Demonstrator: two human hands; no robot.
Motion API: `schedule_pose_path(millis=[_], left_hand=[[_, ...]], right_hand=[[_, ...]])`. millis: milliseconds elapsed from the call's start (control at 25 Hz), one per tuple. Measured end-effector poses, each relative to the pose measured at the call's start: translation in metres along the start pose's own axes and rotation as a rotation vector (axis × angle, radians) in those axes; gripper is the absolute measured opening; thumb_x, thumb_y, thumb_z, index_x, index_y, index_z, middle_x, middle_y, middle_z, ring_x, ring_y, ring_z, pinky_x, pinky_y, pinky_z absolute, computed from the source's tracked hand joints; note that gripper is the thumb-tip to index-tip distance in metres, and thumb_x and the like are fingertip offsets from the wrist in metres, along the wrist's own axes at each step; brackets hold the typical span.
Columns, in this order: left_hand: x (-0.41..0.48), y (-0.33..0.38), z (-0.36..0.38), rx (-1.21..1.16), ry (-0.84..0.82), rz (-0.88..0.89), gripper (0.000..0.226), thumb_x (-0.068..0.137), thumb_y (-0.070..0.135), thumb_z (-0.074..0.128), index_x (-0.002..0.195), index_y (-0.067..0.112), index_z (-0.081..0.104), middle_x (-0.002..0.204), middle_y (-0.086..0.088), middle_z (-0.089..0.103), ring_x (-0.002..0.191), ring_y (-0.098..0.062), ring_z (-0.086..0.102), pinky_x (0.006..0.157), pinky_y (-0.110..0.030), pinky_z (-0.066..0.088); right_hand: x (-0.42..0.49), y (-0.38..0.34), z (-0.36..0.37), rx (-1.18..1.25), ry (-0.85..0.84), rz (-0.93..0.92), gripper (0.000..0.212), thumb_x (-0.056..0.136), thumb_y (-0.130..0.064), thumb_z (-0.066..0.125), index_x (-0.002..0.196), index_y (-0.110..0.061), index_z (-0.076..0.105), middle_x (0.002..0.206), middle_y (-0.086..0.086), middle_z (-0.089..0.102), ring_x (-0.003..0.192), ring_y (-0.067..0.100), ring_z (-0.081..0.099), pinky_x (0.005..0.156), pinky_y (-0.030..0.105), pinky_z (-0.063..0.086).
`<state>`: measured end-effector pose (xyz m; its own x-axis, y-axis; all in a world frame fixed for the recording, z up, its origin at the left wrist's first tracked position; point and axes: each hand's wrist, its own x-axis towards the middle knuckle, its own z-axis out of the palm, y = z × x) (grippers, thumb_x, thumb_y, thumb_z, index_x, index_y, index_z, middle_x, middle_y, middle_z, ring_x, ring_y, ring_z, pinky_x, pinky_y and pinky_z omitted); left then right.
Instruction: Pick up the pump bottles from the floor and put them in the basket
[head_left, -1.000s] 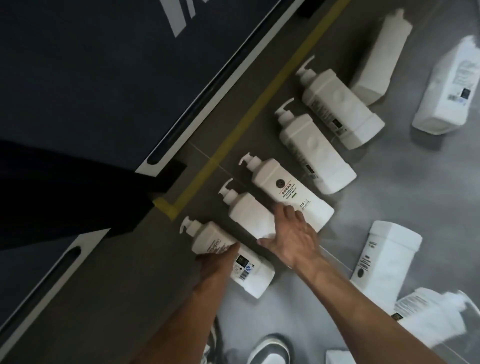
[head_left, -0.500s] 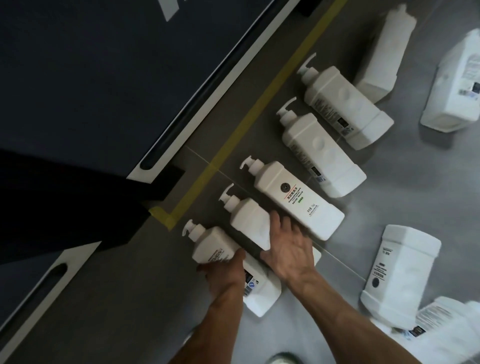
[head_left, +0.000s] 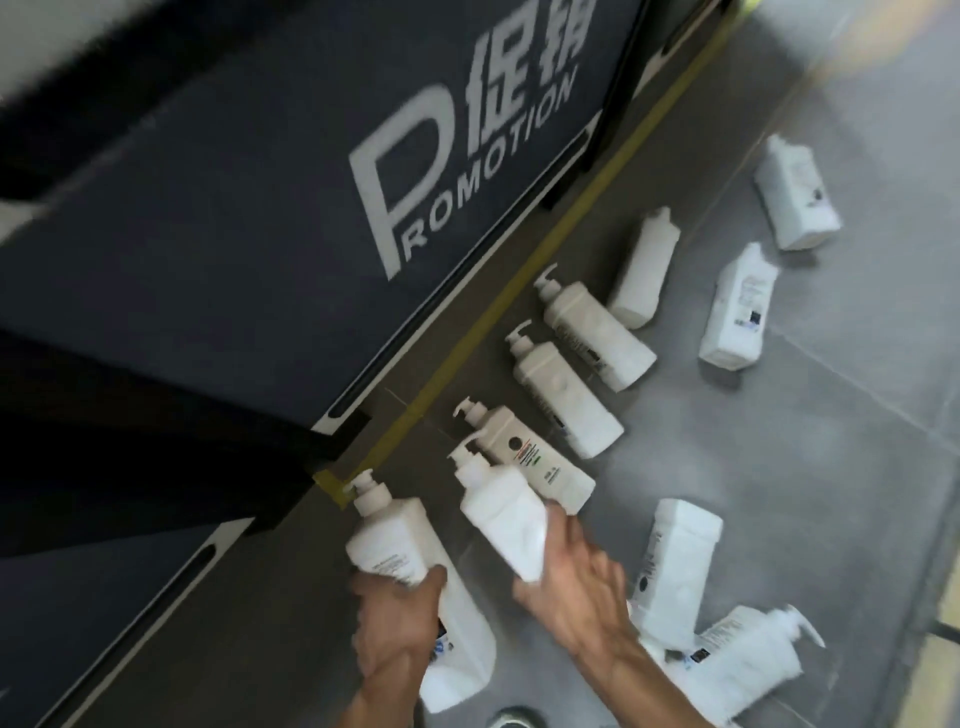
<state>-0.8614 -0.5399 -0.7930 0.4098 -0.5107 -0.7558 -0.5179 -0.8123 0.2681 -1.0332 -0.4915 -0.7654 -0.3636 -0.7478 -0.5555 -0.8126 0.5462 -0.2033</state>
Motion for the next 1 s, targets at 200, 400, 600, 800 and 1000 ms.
schedule_pose_path(millis=[200, 400, 600, 800, 1000], left_hand=[[-0.110, 0.033, -0.080, 0.067, -0.026, 0.080, 0.074, 0.069, 0.049, 0.077, 0.110, 0.023, 0.021, 0.109, -0.012, 0.061, 0.103, -0.039, 0.059, 0.089, -0.039, 0.046], [-0.221, 0.061, -0.162, 0.193, -0.079, 0.274, 0.067, 0.071, 0.051, 0.073, 0.107, 0.023, 0.024, 0.107, -0.006, 0.062, 0.102, -0.039, 0.061, 0.087, -0.041, 0.047], [-0.336, 0.093, -0.248, 0.199, -0.117, 0.450, 0.065, 0.070, 0.050, 0.075, 0.107, 0.022, 0.029, 0.109, -0.008, 0.064, 0.098, -0.038, 0.062, 0.081, -0.041, 0.045], [-0.422, 0.121, -0.324, 0.167, -0.138, 0.600, 0.063, 0.063, 0.050, 0.073, 0.102, 0.026, 0.028, 0.097, -0.001, 0.063, 0.092, -0.035, 0.063, 0.082, -0.043, 0.049], [-0.476, 0.141, -0.388, 0.131, -0.126, 0.705, 0.066, 0.067, 0.051, 0.075, 0.108, 0.026, 0.030, 0.105, -0.001, 0.061, 0.094, -0.032, 0.062, 0.085, -0.048, 0.054]], right_hand=[[-0.081, -0.011, -0.102, -0.027, -0.005, 0.081, 0.072, 0.077, -0.042, 0.057, 0.139, -0.031, 0.022, 0.130, -0.005, 0.051, 0.115, 0.023, 0.061, 0.084, 0.036, 0.047], [-0.170, -0.025, -0.217, 0.039, 0.074, 0.148, 0.077, 0.077, -0.046, 0.063, 0.141, -0.027, 0.024, 0.133, -0.001, 0.053, 0.113, 0.027, 0.062, 0.083, 0.038, 0.047], [-0.272, -0.052, -0.327, 0.161, 0.170, 0.291, 0.076, 0.075, -0.047, 0.071, 0.136, -0.024, 0.032, 0.135, 0.003, 0.056, 0.110, 0.038, 0.062, 0.081, 0.039, 0.044], [-0.355, -0.076, -0.404, 0.345, 0.287, 0.380, 0.069, 0.075, -0.046, 0.074, 0.127, -0.024, 0.034, 0.131, 0.006, 0.060, 0.108, 0.041, 0.062, 0.082, 0.042, 0.044], [-0.412, -0.103, -0.456, 0.491, 0.433, 0.449, 0.066, 0.070, -0.045, 0.082, 0.115, -0.022, 0.038, 0.121, 0.008, 0.064, 0.098, 0.037, 0.064, 0.074, 0.037, 0.041]])
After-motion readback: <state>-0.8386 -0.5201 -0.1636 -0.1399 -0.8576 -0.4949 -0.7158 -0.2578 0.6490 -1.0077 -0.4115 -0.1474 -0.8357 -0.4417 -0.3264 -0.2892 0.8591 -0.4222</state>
